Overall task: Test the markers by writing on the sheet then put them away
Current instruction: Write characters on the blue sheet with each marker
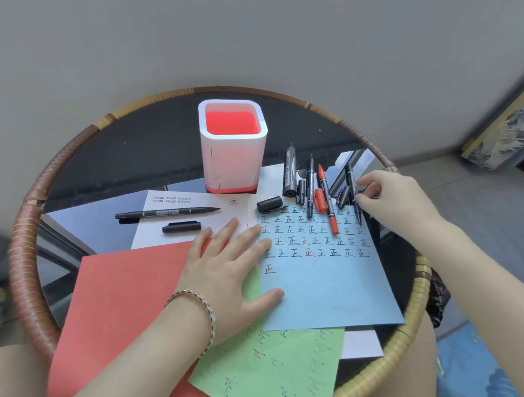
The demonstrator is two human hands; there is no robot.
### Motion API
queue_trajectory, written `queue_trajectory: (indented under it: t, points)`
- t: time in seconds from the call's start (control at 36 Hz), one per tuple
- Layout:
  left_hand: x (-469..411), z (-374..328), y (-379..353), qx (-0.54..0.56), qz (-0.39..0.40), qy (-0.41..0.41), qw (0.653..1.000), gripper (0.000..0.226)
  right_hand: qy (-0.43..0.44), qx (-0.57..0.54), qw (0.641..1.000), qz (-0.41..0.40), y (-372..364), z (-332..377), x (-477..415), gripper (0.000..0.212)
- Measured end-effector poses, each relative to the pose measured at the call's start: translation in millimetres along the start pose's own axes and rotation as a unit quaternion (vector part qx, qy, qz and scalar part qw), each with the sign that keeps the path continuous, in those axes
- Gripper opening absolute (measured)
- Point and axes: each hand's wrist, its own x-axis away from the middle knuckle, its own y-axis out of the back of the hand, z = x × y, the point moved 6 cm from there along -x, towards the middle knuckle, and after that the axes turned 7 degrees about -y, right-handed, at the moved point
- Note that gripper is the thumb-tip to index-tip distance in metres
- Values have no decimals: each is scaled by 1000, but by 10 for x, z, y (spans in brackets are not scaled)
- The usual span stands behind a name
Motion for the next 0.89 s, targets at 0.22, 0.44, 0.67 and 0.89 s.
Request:
queue_trajectory:
  t: [0.22, 0.44, 0.67, 0.89]
  points:
    - [10, 4, -3, -10, 1, -2, 1000, 86, -71, -33, 997, 20, -166, 47, -107, 40]
    - [6, 5, -6, 4, -4, -2, 1000, 83, -58, -258, 964, 37, 79, 178, 386, 25]
    - [9, 13, -14, -7, 6, -2, 1000, 86, -6, -465, 883, 59, -11, 384, 923, 13]
    - [6, 3, -11, -14, 6, -1, 1000, 89, 22, -501, 862, 74, -258, 682, 1089, 17]
